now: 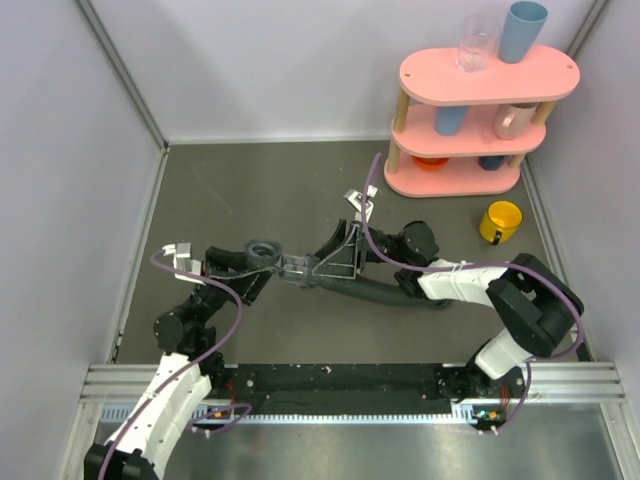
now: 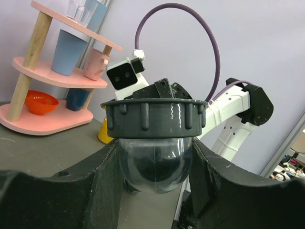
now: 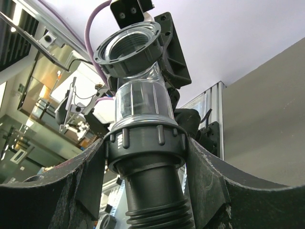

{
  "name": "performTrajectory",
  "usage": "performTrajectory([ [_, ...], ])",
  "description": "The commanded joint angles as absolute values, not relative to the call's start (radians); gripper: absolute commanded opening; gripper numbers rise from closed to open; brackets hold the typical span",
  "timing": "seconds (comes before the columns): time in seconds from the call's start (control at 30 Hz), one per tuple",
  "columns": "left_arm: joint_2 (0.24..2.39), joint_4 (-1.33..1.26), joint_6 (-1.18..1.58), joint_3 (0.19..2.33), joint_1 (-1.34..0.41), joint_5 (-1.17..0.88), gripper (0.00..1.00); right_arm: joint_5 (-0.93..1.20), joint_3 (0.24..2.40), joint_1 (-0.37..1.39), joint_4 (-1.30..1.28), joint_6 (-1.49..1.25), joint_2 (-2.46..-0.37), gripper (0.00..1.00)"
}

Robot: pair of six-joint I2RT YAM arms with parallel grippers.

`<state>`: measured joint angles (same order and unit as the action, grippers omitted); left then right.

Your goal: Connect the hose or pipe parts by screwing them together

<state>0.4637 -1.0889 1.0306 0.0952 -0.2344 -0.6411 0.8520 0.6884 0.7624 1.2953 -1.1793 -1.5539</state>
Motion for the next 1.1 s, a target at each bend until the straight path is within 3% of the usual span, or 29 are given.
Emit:
performTrajectory([
  [0.0, 0.48, -1.052, 0.97, 0.098, -0.256, -0.81, 0.0, 0.752, 0.742, 0.755, 1.597, -1.227, -1.537, 0.0],
  [0.4, 0.479, -1.193, 0.896, 0.078, -0.256, -0.782, 0.0, 0.798, 0.781, 0.739, 1.608, -1.387, -1.548, 0.0],
  [1.07, 0.46, -1.16, 0.775, 0.067, -0.258, -0.761, 0.0, 0.81, 0.75, 0.703, 1.609, -1.489, -1.529, 0.0],
])
